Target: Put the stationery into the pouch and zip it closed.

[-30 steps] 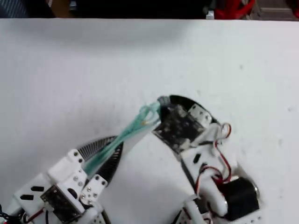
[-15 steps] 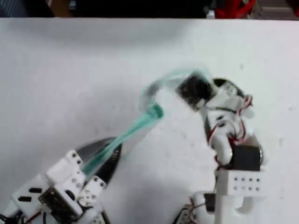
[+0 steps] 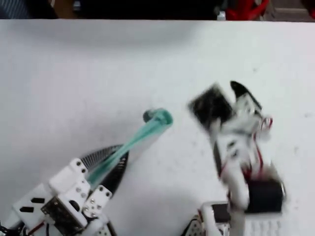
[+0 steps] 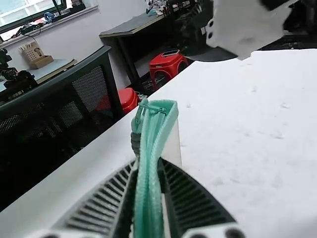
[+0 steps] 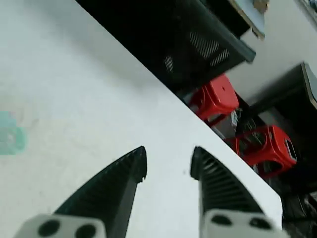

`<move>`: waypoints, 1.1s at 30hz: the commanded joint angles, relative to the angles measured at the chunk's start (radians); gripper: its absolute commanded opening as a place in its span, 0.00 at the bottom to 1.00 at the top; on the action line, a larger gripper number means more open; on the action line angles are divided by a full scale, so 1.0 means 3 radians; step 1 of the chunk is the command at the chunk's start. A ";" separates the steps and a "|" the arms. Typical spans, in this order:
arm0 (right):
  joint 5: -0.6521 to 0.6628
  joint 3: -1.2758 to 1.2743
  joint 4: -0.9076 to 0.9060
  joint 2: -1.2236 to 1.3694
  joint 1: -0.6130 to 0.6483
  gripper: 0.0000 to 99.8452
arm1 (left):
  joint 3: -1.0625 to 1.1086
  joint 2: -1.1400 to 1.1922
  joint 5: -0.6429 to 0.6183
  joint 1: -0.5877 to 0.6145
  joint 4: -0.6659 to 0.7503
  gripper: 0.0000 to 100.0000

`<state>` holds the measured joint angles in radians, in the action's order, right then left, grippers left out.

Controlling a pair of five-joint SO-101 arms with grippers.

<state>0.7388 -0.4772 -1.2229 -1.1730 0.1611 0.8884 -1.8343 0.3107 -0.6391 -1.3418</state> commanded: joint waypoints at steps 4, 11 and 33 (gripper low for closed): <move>-0.0056 0.0655 -0.0862 -0.0192 0.0811 0.18 | -0.0005 0.0018 0.0015 -0.0008 0.0036 0.02; 0.0266 0.1187 -0.1634 0.0376 0.1639 0.18 | -0.0005 0.0018 0.0020 -0.0008 0.0020 0.02; 0.0619 0.1059 -0.1655 0.0877 0.2319 0.37 | 0.0148 0.0018 0.0031 -0.0028 0.0056 0.02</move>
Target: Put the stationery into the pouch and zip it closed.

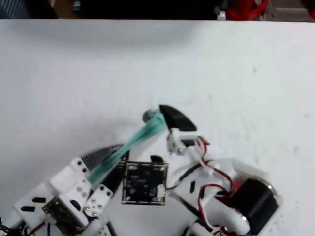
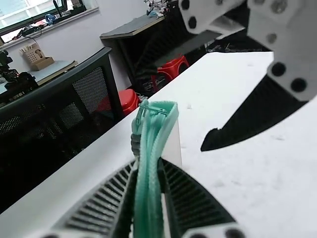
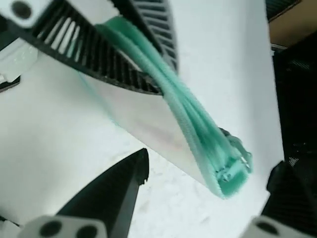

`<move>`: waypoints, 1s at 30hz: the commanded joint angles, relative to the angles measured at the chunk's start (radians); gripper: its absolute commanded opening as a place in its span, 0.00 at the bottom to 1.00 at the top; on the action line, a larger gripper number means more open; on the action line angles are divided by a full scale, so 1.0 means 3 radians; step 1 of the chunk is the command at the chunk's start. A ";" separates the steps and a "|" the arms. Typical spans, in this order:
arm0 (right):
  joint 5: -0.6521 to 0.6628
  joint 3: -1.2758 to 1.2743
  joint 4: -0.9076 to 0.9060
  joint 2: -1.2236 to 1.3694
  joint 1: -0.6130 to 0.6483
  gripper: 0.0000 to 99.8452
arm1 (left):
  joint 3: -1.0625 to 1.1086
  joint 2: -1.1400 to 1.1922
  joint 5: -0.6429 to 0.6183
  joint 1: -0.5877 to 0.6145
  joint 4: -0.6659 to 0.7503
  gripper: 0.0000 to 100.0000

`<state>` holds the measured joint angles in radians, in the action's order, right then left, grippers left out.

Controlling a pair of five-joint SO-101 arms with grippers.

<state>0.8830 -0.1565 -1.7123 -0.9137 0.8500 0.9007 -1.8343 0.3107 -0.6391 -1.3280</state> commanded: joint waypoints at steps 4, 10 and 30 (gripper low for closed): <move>0.0245 -0.0015 -0.0023 0.0023 0.0028 0.37 | 0.0092 0.0018 0.0031 -0.0028 0.0005 0.02; 0.0322 -0.0031 -0.0023 0.0028 0.0028 0.37 | 0.0092 0.0018 0.0031 -0.0028 0.0005 0.02; 0.0332 -0.0245 0.0565 0.0852 0.0274 0.26 | 0.0097 0.0018 0.0031 -0.0033 -0.0005 0.02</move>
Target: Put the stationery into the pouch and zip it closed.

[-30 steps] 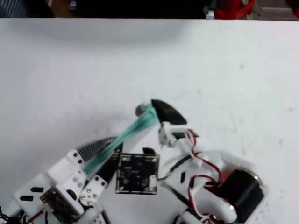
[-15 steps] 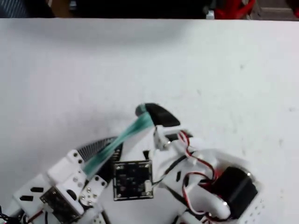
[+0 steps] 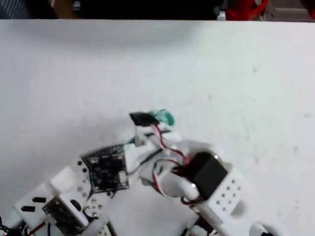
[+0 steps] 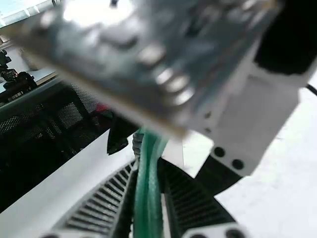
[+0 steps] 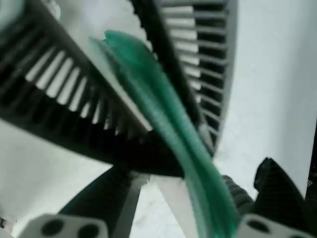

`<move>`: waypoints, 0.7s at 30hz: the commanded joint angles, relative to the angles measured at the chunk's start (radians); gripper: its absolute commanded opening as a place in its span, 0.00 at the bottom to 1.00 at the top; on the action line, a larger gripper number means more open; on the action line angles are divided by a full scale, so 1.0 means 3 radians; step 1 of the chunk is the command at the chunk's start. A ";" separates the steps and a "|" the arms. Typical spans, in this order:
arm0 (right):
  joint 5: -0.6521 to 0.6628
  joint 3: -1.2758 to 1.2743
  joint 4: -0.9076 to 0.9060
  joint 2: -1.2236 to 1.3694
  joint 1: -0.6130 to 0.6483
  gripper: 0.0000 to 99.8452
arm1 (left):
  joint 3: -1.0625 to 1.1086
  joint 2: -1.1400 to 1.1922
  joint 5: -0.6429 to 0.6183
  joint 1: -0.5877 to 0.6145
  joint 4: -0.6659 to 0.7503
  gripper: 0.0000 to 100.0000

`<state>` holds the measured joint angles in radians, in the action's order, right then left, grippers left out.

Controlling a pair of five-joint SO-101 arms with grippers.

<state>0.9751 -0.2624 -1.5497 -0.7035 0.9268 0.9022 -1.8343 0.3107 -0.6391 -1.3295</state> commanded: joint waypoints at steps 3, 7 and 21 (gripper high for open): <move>0.0026 0.0261 0.0018 0.0105 -0.0003 0.03 | 0.0087 0.0018 0.0036 -0.0013 0.0015 0.03; 0.0000 0.0440 0.0049 -0.0187 -0.0386 0.02 | 0.0082 0.0018 0.0026 -0.0008 0.0015 0.07; -0.1089 0.0056 0.0806 -0.0095 -0.1337 0.02 | -0.0153 0.0018 -0.0373 0.1276 0.0107 0.19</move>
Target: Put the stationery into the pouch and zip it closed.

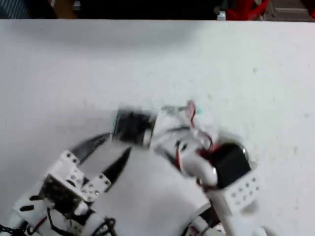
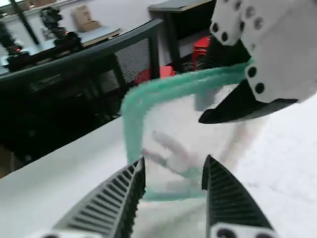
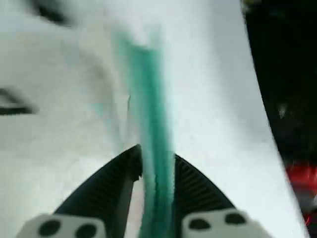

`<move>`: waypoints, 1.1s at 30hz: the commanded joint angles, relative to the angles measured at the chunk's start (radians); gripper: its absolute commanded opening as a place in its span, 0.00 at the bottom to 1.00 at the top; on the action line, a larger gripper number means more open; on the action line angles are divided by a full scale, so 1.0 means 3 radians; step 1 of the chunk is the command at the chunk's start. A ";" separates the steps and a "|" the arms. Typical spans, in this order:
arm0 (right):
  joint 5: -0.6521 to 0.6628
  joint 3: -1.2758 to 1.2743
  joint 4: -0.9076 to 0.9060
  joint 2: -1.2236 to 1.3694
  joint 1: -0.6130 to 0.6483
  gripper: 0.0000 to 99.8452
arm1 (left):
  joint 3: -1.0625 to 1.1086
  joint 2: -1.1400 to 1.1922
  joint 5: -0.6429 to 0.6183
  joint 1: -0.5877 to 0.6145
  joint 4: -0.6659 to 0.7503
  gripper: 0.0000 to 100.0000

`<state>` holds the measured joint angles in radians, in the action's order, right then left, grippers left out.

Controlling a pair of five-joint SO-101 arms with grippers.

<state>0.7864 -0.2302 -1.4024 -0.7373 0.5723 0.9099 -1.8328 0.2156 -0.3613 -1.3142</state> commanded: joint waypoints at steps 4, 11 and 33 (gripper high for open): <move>-0.1274 -0.0113 0.0458 0.0043 0.0125 0.02 | -0.0148 0.0013 -0.0338 0.0632 0.0164 0.19; -0.2527 0.0000 0.1082 0.0079 0.0243 0.02 | 0.0230 0.0013 -0.0997 0.1097 0.0598 0.19; -0.1765 -0.0634 0.1041 0.1578 -0.1552 0.12 | 0.0798 0.0013 -0.1320 0.1394 0.1146 0.20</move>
<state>0.1204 -0.4189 -1.0894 -0.3153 0.1028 1.1554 -1.8313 -0.1711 0.0529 -0.9981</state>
